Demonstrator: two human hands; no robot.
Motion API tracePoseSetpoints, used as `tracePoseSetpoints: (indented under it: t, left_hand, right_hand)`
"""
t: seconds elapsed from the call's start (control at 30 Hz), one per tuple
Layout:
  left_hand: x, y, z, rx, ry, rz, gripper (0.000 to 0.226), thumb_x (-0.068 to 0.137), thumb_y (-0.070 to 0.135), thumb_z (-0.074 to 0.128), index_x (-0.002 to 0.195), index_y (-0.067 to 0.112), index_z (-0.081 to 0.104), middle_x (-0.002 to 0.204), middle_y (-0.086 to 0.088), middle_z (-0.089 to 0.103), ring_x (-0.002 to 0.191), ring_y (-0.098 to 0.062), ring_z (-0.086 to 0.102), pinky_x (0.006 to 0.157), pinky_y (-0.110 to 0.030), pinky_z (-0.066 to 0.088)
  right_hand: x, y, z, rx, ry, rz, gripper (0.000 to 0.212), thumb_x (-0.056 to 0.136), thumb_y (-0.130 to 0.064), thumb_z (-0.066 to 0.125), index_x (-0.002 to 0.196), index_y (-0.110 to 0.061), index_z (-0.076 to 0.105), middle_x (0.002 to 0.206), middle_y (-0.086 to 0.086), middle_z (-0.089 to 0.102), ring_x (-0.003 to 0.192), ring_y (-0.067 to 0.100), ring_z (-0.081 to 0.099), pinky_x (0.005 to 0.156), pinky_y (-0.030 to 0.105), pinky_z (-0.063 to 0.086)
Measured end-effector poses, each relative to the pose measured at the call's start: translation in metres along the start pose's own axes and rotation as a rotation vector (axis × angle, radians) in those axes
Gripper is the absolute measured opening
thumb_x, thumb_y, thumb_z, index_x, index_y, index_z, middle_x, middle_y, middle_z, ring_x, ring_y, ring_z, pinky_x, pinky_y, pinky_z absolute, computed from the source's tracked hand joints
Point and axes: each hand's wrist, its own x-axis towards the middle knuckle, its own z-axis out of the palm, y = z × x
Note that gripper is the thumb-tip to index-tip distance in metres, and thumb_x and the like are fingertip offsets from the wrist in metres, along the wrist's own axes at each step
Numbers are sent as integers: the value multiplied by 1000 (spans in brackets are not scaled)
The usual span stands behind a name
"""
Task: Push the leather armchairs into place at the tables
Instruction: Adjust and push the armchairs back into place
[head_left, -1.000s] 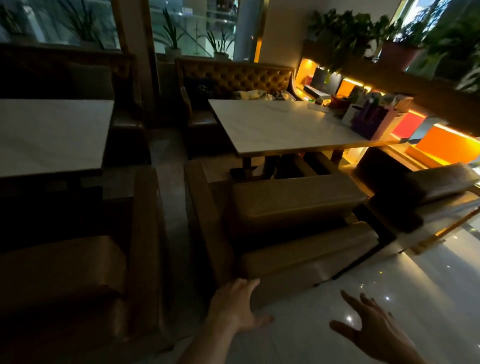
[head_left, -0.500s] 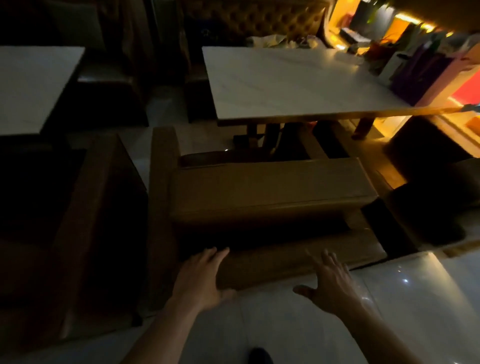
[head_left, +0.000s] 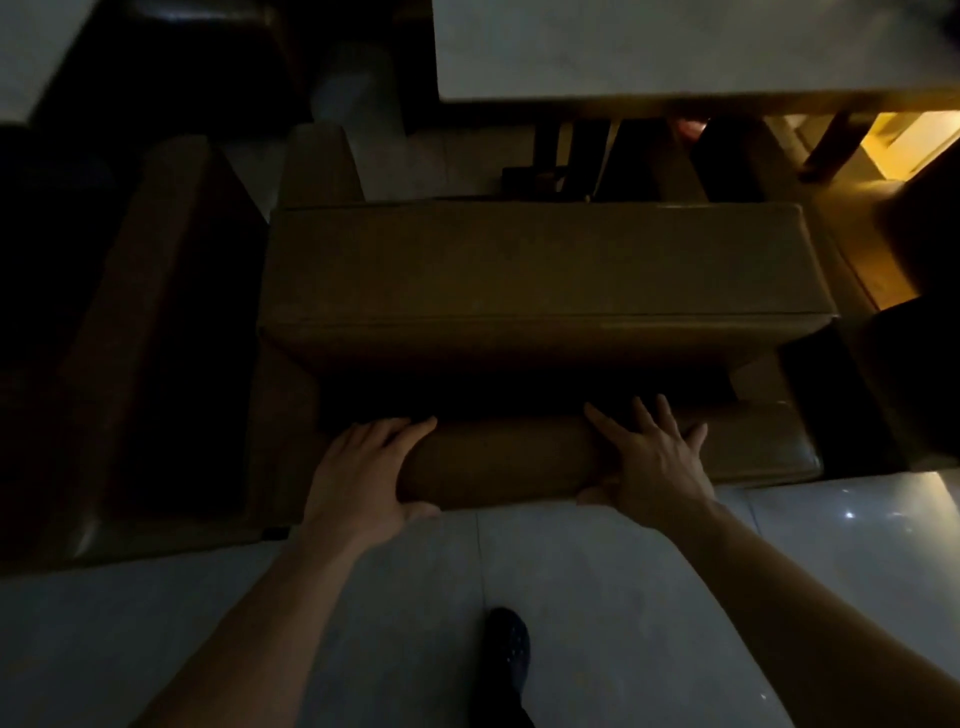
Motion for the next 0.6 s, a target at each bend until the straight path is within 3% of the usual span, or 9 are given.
tracePoseSetpoints:
  t: [0.33, 0.6]
  left_hand:
    - [-63, -3, 18, -17, 60, -32, 98, 70, 67, 70, 151, 45, 19, 154, 11, 31, 140, -15, 28, 121, -36, 9]
    - [-139, -23, 28, 12, 33, -56, 97, 74, 66, 67, 150, 50, 8, 158, 17, 21, 145, -11, 17, 121, -33, 4]
  right_hand:
    - [-43, -14, 29, -10, -21, -44, 110, 71, -84, 57, 153, -49, -7, 166, 8, -1, 150, 40, -14, 111, 78, 7]
    - [-101, -53, 60, -23, -109, -29, 112, 68, -88, 52, 151, -51, -14, 166, 7, -10, 148, 44, -19, 111, 79, 7]
